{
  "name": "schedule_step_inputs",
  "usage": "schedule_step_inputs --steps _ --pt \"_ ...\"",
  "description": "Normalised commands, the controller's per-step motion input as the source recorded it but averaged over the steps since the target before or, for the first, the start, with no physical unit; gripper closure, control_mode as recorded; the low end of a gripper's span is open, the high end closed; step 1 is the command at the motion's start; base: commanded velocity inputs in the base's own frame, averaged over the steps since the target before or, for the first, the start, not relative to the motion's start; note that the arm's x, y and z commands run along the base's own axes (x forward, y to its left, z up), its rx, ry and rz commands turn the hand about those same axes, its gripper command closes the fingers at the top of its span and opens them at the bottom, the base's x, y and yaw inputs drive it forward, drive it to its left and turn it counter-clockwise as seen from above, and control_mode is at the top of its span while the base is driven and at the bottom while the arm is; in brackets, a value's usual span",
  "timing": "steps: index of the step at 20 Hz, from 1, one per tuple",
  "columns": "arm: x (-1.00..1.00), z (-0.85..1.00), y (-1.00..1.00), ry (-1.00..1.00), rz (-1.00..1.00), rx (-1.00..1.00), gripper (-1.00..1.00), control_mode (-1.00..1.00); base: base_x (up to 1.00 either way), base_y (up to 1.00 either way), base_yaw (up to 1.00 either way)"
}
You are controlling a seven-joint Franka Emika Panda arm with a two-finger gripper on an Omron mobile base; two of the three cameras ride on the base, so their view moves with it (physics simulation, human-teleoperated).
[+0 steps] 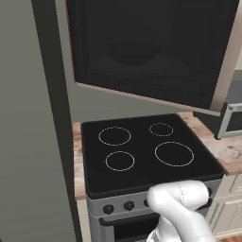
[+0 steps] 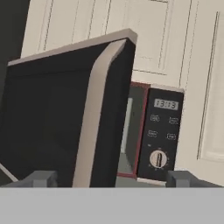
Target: Open the microwave door.
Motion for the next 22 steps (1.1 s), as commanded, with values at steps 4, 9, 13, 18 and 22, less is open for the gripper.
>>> schedule_step_inputs --steps 4,9,13,18,22 --pt "-0.13 0.0 -1.0 0.1 0.1 0.2 -1.0 -1.0 0.0 0.0 0.0" --pt "0.0 0.0 -0.92 0.22 0.14 0.35 -1.0 -1.0 0.0 0.0 0.0" --pt "0.33 -0.06 -0.38 0.42 0.02 0.39 -1.0 -1.0 0.0 0.0 0.0" --pt "0.78 -0.7 0.0 0.42 0.0 0.41 -1.0 -1.0 0.0 0.0 0.0" --pt "0.71 -0.98 0.0 0.3 0.0 0.53 -1.0 -1.0 0.0 0.0 0.0"
